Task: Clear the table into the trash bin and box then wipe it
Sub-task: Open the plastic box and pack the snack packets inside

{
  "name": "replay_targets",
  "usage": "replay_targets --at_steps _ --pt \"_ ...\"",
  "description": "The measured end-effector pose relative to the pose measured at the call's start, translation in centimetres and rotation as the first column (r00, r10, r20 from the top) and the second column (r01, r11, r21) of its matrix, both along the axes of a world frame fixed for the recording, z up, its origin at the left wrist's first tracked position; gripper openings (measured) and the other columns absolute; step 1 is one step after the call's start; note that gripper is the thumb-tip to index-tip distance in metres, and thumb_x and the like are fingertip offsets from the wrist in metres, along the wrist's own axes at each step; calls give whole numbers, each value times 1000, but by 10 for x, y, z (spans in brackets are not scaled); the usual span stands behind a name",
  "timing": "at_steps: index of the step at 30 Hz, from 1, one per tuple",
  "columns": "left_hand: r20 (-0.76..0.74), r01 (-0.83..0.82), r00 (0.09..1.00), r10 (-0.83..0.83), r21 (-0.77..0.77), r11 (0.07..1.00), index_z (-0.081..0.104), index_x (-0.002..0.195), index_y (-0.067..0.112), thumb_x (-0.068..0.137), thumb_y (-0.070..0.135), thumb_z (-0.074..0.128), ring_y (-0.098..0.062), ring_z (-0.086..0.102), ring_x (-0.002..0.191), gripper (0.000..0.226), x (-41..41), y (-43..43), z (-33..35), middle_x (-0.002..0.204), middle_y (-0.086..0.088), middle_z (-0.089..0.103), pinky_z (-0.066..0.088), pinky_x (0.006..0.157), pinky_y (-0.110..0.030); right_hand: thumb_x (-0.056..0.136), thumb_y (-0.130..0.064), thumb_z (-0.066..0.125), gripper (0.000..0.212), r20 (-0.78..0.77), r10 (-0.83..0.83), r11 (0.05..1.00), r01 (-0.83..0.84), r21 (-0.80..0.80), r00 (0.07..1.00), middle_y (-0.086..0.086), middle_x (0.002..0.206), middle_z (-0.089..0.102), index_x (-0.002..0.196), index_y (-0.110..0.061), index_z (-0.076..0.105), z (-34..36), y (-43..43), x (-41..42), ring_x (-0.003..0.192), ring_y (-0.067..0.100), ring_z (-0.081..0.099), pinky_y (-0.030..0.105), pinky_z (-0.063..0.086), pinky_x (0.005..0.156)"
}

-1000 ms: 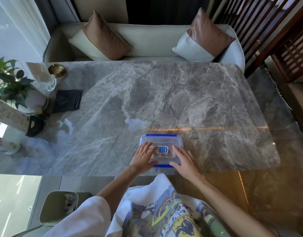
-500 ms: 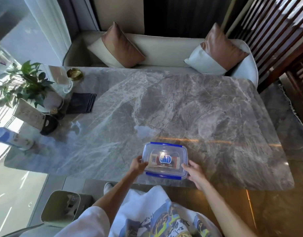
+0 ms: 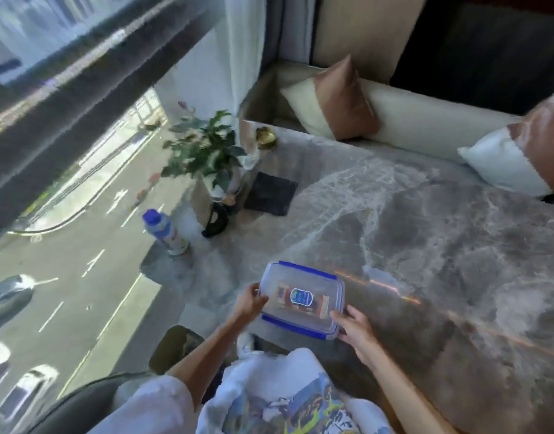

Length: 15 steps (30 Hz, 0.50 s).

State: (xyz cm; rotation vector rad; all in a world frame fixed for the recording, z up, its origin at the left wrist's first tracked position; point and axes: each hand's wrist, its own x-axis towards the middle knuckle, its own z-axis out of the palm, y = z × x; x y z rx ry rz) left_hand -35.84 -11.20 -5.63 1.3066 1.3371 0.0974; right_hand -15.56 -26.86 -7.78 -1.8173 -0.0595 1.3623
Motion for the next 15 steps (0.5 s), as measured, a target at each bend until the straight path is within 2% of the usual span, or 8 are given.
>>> replay_targets --at_steps 3,4,6,7,9,11,13,15 --pt "-55 -85 995 86 20 996 64 116 -4 58 25 47 -40 67 95 68 -57 46 0 107 -32 67 51 82 -48 87 -10 69 62 -28 75 997 -76 -15 997 -4 99 63 142 -7 41 -10 63 -49 85 16 65 35 58 69" --pt "-70 -111 991 114 42 993 65 115 -4 58 24 47 -36 67 92 67 -74 59 0 105 -31 68 51 84 -49 87 -10 70 62 -34 105 994 -105 -24 994 -1 100 64 142 -7 41 -13 80 -64 91 22 66 43 59 79" --pt "-103 -146 983 153 69 987 66 113 -3 59 25 47 -23 61 85 64 -104 81 1 98 -24 70 51 82 -47 87 -11 70 67 -48 138 990 -140 -31 989 11 120 63 145 -9 36 -15 114 -93 105 31 64 53 53 95" --pt "-122 -151 980 159 70 986 66 113 -1 62 26 50 -21 61 85 60 -117 91 2 97 -20 70 52 81 -44 87 -10 70 71 -58 136 990 -138 -35 989 13 128 60 147 -9 32 -15 129 -105 107 32 63 52 53 95" --pt "-168 -165 971 172 56 985 65 114 3 75 20 57 -26 67 92 43 -138 107 -2 102 -15 71 56 86 -42 87 -6 69 72 -84 124 991 -128 -49 989 10 121 58 148 -7 30 -14 152 -126 92 24 65 41 58 75" --pt "-192 -173 965 178 44 984 65 114 6 83 12 57 -30 68 97 33 -154 118 -7 106 -15 71 56 90 -47 87 -1 67 70 -100 126 988 -134 -75 987 14 120 58 147 -5 31 -16 166 -141 81 19 63 31 54 59" --pt "-204 -174 963 178 36 984 66 113 8 83 10 57 -29 69 96 31 -164 125 -10 105 -15 71 56 90 -47 87 1 67 69 -90 138 983 -147 -109 986 20 130 56 147 -4 31 -17 173 -152 83 23 64 30 52 57" --pt "-200 -178 964 178 16 984 67 112 10 84 11 57 -26 70 94 30 -169 129 -13 104 -12 72 57 89 -46 87 -1 68 66 -59 167 975 -174 -140 984 21 130 58 145 -4 35 -18 177 -159 94 31 65 36 56 65"
